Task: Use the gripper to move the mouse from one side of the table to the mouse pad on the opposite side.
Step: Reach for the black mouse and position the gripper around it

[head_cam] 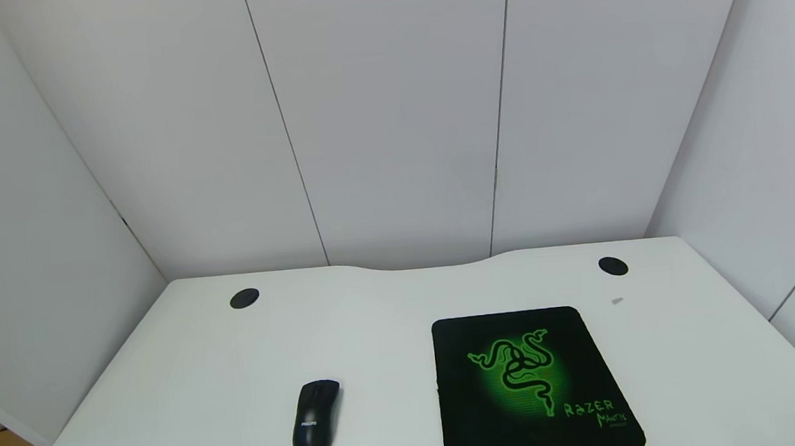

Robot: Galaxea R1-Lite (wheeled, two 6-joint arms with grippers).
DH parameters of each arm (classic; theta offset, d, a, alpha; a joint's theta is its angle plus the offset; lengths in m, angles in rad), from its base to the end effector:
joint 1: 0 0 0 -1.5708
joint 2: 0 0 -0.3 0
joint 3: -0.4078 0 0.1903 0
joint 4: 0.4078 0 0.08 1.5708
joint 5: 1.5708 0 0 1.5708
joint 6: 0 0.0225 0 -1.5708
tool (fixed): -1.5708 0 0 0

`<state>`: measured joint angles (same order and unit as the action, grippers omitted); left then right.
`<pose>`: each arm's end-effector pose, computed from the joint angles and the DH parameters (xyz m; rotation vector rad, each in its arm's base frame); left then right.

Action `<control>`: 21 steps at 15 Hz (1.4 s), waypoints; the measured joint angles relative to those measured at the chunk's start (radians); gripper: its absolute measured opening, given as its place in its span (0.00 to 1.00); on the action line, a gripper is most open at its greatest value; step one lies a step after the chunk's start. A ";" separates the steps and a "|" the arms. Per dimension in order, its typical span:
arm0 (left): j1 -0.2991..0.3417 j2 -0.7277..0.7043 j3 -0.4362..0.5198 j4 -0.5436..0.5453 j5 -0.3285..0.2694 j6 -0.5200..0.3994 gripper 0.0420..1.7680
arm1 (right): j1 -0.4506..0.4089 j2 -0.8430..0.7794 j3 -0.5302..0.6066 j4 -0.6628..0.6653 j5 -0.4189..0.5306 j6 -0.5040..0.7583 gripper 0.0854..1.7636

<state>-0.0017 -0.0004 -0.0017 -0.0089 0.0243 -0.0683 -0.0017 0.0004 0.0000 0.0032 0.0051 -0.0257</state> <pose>-0.0230 0.0006 0.0768 -0.0684 -0.0118 0.0222 -0.0228 0.0002 0.0752 -0.0257 0.0036 0.0034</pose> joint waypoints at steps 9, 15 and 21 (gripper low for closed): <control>0.000 0.000 0.000 0.007 0.000 0.004 0.97 | 0.000 0.000 0.000 0.000 0.000 0.000 0.97; 0.000 0.004 -0.044 0.030 -0.030 0.029 0.97 | 0.000 0.000 0.000 0.000 0.000 0.000 0.97; 0.000 0.144 -0.234 0.078 -0.071 0.027 0.97 | 0.000 0.000 0.000 0.000 -0.001 0.000 0.97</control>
<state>-0.0013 0.1436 -0.2355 0.0687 -0.0466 -0.0409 -0.0017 0.0004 0.0000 0.0032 0.0043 -0.0257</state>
